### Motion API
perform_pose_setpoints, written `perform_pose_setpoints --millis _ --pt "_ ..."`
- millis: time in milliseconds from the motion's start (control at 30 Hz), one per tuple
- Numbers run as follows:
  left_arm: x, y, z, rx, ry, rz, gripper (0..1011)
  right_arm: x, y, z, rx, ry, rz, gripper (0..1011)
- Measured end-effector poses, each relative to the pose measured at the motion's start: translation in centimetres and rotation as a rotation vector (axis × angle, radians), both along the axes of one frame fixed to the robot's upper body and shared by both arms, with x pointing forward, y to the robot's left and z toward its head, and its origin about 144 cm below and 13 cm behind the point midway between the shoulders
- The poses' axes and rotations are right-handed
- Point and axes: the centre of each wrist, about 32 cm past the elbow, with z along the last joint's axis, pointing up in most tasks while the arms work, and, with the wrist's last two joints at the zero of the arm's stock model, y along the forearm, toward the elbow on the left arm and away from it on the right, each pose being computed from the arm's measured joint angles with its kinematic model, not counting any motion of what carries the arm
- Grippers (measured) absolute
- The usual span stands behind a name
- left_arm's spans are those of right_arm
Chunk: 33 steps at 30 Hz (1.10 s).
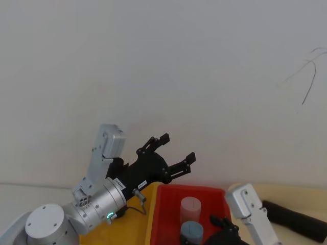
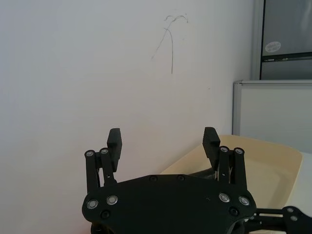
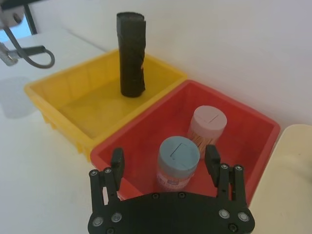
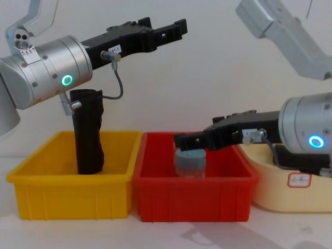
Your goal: Pick up the garbage bag with the one hand and transfer it to the other hand.
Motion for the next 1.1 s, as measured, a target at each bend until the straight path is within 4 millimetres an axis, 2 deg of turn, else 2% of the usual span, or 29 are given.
perform_pose_setpoints --millis 1100 --pt "0.0 0.0 0.0 0.000 -0.001 0.001 1002 3.6 1.8 -1.9 0.019 0.119 -0.047 1001"
